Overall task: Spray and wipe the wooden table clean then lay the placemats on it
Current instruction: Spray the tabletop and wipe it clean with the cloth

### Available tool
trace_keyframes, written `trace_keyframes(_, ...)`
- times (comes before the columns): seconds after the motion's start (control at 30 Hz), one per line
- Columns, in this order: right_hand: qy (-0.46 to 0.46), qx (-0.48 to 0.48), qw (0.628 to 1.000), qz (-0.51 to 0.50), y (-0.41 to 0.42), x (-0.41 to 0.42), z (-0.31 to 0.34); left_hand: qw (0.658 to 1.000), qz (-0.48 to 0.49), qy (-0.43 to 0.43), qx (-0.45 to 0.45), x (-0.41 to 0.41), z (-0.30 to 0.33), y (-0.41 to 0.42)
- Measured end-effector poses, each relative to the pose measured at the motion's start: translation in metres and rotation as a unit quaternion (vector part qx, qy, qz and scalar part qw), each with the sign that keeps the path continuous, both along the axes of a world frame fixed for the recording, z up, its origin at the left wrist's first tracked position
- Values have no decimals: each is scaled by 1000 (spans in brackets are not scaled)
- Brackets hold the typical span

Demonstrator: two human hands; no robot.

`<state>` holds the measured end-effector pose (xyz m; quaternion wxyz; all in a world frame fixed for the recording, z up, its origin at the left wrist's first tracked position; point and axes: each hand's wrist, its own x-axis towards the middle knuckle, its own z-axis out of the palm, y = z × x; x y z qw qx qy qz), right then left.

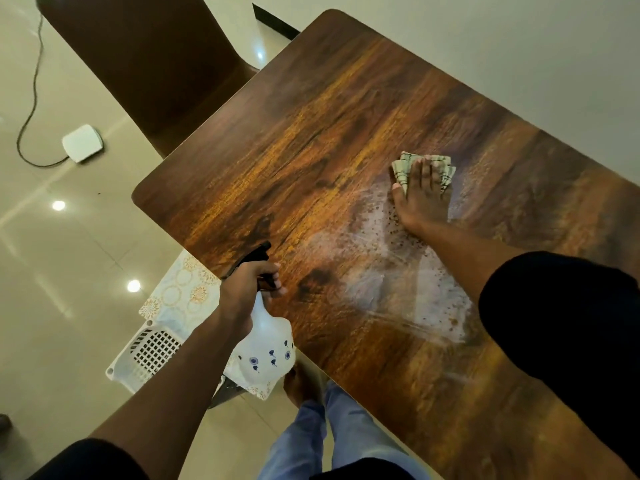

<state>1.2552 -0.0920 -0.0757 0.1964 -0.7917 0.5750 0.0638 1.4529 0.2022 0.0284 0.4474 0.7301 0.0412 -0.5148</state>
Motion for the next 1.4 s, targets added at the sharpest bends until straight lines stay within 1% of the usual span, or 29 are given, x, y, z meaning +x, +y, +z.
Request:
trace_keyframes(0.07,-8,-1,1000,0,14,16,0,1000,2,3,-1,-2,-1,0)
trace_keyframes(0.1,-13,-6,1000,23,24,24,0,1000,4,4,-1,-3,-1,-1)
trace_keyframes(0.2,-17,-14,989,143,66,47,2,1000,-1,-2,2,-5,1,-3)
trace_keyframes(0.27,-15,-3,967,253,103,63,4,1000,1,-3,7,-6,3,-5)
trace_keyframes(0.33,-20,3,937,349,139,72,3,1000,3,-6,10,-9,5,-7)
trace_keyframes(0.37,-24,-4,925,379,150,72,2,1000,0,-10,11,-11,6,-8)
trace_keyframes(0.43,-22,-6,915,402,151,67,0,1000,-10,-15,10,-15,8,-10)
trace_keyframes(0.5,-5,0,917,400,133,55,0,1000,-18,-8,11,-19,10,-10)
trace_keyframes(0.57,3,8,934,357,112,32,2,1000,-23,0,16,-22,10,-9)
trace_keyframes(0.67,-14,15,972,236,84,-26,2,999,-39,9,19,-29,8,-8)
trace_keyframes(0.73,-24,36,989,144,69,-63,2,998,-59,15,18,-34,4,-7)
trace_keyframes(0.83,-21,46,999,-11,57,-102,3,996,-85,15,19,-42,0,-6)
trace_keyframes(0.9,-20,53,996,-62,55,-117,5,995,-98,14,13,-46,-4,-6)
trace_keyframes(1.0,-22,70,994,-83,57,-119,9,993,-118,1,16,-50,-8,-7)
trace_keyframes(1.1,-22,90,991,-98,66,-102,11,992,-123,-16,27,-52,-13,-6)
trace_keyframes(1.17,-15,87,995,-53,84,-85,11,990,-134,-19,28,-51,-16,-4)
trace_keyframes(1.27,-20,77,996,49,126,-47,12,986,-162,-13,26,-44,-20,0)
trace_keyframes(1.33,-29,79,990,115,159,-17,12,986,-166,-13,26,-37,-21,4)
trace_keyframes(1.4,-38,86,981,169,193,8,10,988,-149,-22,23,-27,-22,8)
